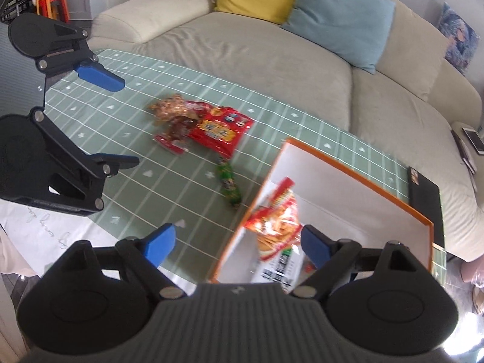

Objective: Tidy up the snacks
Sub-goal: 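Withdraw both tools from the box toward the remaining snacks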

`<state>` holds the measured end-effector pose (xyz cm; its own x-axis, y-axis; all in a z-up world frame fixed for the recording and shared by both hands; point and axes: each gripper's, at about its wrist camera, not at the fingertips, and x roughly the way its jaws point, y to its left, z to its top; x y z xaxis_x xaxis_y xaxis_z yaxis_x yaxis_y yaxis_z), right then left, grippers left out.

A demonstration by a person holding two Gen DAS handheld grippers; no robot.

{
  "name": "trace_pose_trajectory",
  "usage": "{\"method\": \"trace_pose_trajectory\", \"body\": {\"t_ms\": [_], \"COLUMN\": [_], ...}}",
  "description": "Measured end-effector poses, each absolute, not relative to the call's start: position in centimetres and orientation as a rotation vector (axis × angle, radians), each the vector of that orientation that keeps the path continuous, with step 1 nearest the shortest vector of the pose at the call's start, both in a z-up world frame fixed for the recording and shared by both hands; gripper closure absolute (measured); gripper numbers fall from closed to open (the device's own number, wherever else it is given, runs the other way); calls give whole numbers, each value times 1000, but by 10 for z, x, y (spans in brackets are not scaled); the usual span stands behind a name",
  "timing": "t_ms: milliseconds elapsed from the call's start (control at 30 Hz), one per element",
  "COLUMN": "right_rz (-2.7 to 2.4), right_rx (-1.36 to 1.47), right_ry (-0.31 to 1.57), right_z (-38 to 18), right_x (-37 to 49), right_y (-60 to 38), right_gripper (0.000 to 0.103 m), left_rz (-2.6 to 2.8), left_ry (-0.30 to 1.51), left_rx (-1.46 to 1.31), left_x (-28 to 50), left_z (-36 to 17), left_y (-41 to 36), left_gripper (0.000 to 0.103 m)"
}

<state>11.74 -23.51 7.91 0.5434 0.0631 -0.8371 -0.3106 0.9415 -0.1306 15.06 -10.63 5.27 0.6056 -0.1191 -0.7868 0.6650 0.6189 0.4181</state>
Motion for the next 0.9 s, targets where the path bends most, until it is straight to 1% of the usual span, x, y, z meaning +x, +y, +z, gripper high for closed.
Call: {"method": "trace_pose_trajectory", "body": {"t_ms": [267, 467, 500, 633, 667, 700, 733, 900], "right_rz": [248, 268, 275, 285, 285, 287, 285, 275], "right_rx": [-203, -151, -149, -165, -174, -178, -179, -162], "right_ry": [924, 871, 862, 887, 895, 902, 911, 926], "right_z": [66, 49, 46, 28, 24, 21, 19, 10], "right_x": [121, 117, 117, 126, 131, 136, 141, 176], "right_y": [-196, -177, -174, -163, -162, -161, -160, -162], "right_gripper": [16, 16, 17, 21, 24, 29, 30, 30], "left_rz": [-430, -376, -378, -398, -398, -399, -403, -388], "left_ry": [854, 832, 837, 864, 871, 876, 880, 885], "left_rx": [639, 509, 487, 422, 410, 392, 371, 317], "left_x": [155, 153, 154, 163, 166, 170, 175, 205], "left_z": [32, 12, 10, 1, -1, -2, -2, -8], "left_y": [-54, -15, -10, 6, 8, 10, 12, 14], "left_gripper": [14, 15, 18, 22, 22, 22, 22, 18]}}
